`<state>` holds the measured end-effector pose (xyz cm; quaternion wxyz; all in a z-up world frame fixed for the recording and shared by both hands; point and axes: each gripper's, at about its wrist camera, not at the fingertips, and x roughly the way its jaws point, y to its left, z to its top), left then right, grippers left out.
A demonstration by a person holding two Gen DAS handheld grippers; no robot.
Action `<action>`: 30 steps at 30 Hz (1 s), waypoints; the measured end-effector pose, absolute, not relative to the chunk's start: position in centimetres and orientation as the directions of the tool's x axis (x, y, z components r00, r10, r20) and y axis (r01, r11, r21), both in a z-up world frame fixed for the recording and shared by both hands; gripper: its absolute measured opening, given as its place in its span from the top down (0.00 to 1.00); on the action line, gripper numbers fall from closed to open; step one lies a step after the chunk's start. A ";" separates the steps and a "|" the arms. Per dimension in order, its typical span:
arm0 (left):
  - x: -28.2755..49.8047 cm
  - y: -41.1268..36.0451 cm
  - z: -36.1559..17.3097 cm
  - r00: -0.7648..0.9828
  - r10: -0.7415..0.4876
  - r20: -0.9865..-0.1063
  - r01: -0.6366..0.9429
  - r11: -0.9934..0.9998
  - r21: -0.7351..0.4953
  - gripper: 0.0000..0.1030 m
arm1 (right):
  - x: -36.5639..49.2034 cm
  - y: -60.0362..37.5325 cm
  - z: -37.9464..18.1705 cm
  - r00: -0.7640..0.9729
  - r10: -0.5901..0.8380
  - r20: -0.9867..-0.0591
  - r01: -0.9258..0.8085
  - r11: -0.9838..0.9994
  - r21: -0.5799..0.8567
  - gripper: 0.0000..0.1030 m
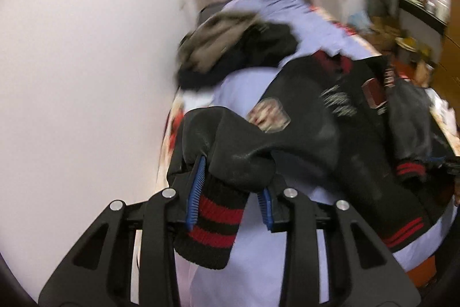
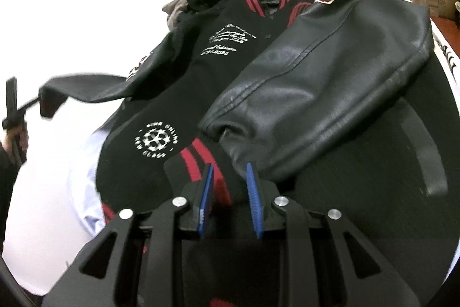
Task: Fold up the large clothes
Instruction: 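Grasp the other leather sleeve cuff with the left tool and fold it across the front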
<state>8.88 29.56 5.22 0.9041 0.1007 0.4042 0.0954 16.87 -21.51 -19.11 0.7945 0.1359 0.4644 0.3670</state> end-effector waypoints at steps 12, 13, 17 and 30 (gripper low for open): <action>22.0 11.0 6.6 0.691 0.086 -0.718 0.235 0.912 0.336 0.68 | 15.5 -27.2 -17.5 0.344 0.744 -0.572 -0.437 0.666 0.604 0.75; 23.0 9.3 5.9 0.681 0.076 -0.728 0.262 0.903 0.339 0.68 | 15.5 -27.4 -17.6 0.348 0.744 -0.570 -0.429 0.667 0.609 0.75; 26.2 3.0 1.3 0.620 0.050 -0.783 0.368 0.863 0.346 0.67 | 15.6 -28.1 -18.3 0.351 0.762 -0.545 -0.415 0.648 0.639 0.75; 26.7 -8.6 -19.0 0.401 0.147 -0.904 0.648 0.652 0.394 0.67 | 15.7 -29.3 -19.7 0.316 0.802 -0.507 -0.432 0.597 0.676 0.75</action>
